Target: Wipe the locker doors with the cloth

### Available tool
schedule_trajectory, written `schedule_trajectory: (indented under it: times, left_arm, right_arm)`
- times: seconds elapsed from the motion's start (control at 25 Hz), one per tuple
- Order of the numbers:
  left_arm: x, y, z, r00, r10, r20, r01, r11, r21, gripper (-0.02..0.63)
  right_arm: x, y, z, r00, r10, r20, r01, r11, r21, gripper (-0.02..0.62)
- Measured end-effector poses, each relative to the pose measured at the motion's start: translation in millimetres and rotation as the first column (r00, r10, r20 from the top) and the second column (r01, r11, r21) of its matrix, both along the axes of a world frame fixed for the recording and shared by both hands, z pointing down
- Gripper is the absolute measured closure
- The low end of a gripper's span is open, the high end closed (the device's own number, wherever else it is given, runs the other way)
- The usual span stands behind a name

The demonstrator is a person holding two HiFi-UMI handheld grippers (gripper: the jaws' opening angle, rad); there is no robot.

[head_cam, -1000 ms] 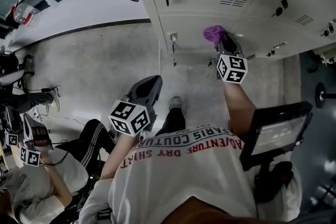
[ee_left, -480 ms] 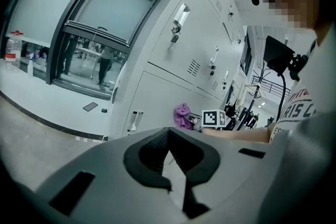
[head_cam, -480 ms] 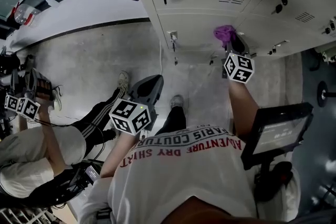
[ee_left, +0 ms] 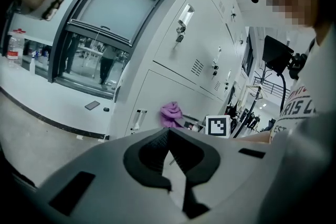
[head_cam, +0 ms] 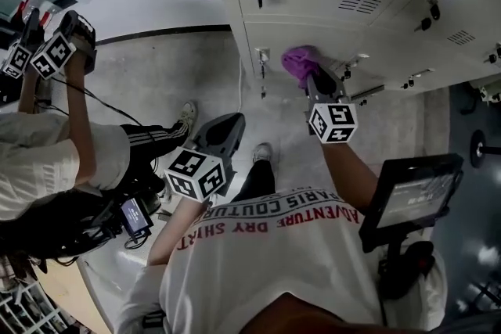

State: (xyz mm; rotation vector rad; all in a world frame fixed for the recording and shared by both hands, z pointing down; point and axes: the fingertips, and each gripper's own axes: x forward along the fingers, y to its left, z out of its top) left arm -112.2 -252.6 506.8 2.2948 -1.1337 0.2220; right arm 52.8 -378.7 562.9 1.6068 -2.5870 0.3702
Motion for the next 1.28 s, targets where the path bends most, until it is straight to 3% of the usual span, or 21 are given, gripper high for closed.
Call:
schedule_trajectory:
  times: [0.28, 0.48, 0.88, 1.28]
  left_arm:
    - [-11.7, 0.7, 9.0, 1.000, -0.014, 0.020, 0.014, 1.000, -0.011, 0.604]
    - [-21.5, -3.1, 13.1, 0.999, -0.031, 0.025, 0.031, 1.000, -0.005, 0.604]
    - [-35.1, 1.2, 30.3, 0.997, -0.073, 0.035, 0.072, 0.997, 0.034, 0.604]
    - [-28.0, -2.8, 34.9, 0.997, -0.072, 0.025, 0.071, 0.996, 0.045, 0.604]
  right_arm:
    - [-87.8, -1.5, 29.5, 0.984, -0.171, -0.053, 0.170, 0.985, -0.031, 0.523]
    - [-115.0, -15.2, 53.2, 0.978, -0.190, -0.088, 0.185, 0.981, -0.060, 0.523]
    - [-117.4, -35.9, 84.2, 0.982, -0.145, -0.123, 0.139, 0.988, -0.061, 0.523]
    - [-59.7, -40.1, 83.9, 0.991, -0.047, -0.126, 0.041, 0.998, -0.048, 0.524]
